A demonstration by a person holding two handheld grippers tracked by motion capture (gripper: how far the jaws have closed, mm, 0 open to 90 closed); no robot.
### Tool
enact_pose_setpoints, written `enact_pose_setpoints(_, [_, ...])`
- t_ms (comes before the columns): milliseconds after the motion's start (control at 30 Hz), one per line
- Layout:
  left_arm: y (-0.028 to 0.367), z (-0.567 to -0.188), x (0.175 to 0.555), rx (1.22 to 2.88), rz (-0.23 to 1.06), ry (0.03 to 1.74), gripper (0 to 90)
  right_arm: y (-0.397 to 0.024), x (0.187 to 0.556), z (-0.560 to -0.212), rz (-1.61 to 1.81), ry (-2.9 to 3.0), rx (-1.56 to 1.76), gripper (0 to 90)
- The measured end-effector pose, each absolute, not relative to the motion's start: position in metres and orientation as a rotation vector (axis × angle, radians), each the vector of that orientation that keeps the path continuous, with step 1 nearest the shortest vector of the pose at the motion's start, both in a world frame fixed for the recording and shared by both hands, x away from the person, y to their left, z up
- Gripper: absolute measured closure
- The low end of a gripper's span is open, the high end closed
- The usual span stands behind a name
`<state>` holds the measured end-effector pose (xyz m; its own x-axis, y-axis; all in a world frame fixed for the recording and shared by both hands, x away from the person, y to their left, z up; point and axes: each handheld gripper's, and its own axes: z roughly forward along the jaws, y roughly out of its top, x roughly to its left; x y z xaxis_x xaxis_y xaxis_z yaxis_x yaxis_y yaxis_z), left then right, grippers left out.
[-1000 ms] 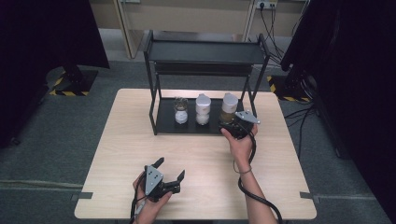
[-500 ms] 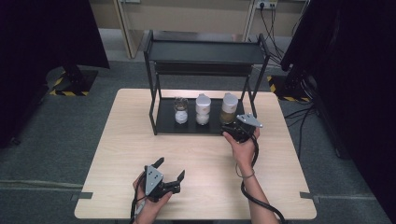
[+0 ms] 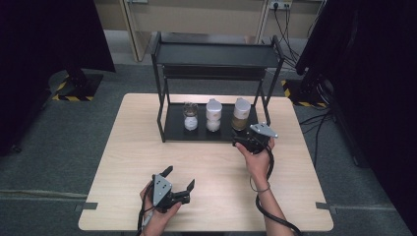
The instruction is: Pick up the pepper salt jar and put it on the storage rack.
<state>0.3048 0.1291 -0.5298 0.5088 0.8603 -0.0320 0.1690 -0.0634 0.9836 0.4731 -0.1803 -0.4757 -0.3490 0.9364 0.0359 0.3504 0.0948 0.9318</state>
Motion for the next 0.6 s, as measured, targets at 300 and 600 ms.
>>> enact_pose_setpoints(300, [0.129,-0.53,0.305,1.557,0.723,0.916,7.5,-0.185,0.466,-0.476,1.248,1.778,1.251,2.7])
enact_pose_setpoints(600, [0.129,-0.53,0.305,1.557,0.726,0.915,7.5,-0.19,0.458,-0.477,1.243,1.779,1.246,3.0])
